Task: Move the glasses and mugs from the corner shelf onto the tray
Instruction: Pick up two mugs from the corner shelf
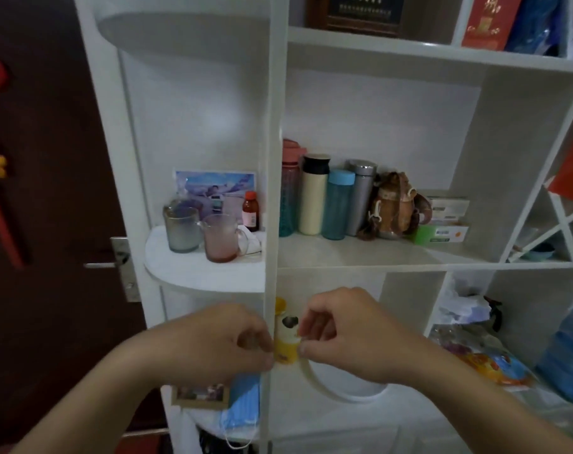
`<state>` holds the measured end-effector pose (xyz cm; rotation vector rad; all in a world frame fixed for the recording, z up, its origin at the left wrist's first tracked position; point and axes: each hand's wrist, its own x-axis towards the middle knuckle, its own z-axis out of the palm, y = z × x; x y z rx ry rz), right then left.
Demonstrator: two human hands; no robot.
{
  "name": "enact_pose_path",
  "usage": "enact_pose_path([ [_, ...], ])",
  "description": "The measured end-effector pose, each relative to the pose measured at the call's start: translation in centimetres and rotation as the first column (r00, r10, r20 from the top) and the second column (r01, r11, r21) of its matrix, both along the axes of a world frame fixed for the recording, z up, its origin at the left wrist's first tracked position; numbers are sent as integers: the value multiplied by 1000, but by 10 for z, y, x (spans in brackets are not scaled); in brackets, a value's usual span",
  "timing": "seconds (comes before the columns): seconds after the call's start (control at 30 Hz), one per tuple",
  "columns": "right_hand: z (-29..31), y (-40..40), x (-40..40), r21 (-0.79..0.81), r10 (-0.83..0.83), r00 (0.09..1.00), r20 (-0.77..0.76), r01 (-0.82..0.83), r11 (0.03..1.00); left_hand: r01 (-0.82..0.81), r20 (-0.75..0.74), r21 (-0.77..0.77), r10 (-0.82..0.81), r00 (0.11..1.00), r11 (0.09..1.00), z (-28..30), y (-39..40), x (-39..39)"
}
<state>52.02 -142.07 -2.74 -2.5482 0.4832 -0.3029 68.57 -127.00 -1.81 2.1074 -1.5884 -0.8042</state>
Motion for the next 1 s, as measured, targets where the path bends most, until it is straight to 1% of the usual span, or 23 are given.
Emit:
enact_pose_path([
  [0.03,2,7,7,39,16,999,34,-18,999,-38,11,-45,39,999,998,5,5,6],
  [0.1,4,22,23,110,33,993,112,-45,993,-127,82,-139,139,987,982,11,12,24],
  [0.17,2,34,45,137,38,982,186,-64,989,-230,130,-219,262,956,948,13,14,47],
  [0.2,1,39,57,129,34,975,220,-64,990,-282,121,-257,320,940,925,12,14,61],
  [0.3,0,47,98,124,18,960,280,-55,991,-423,12,-396,465,885,815,6,11,107],
  [0.4,1,47,140,187,-37,951,308,-22,982,-553,-174,-480,544,821,681,-6,2,156],
  [0.47,0,42,168,181,-116,936,332,58,982,-594,-223,-491,568,792,637,-16,-9,187],
  [0.53,-1,35,195,121,-220,916,334,190,974,-617,-266,-498,570,778,609,-25,-22,213],
  [0.63,-2,22,223,-9,-375,878,296,396,918,-656,-371,-495,544,752,570,-36,-41,237],
  [0.7,-4,12,236,-53,-438,862,256,465,884,-676,-425,-490,526,737,550,-41,-52,248],
  [0.8,-11,1,251,3,-491,849,193,500,866,-686,-450,-475,517,728,552,-48,-64,257],
  [0.9,-17,-4,265,110,-542,818,190,531,840,-670,-417,-497,526,741,551,-55,-71,263],
  [1.0,-20,-7,273,142,-565,804,185,547,825,-650,-399,-533,517,757,541,-58,-76,267],
])
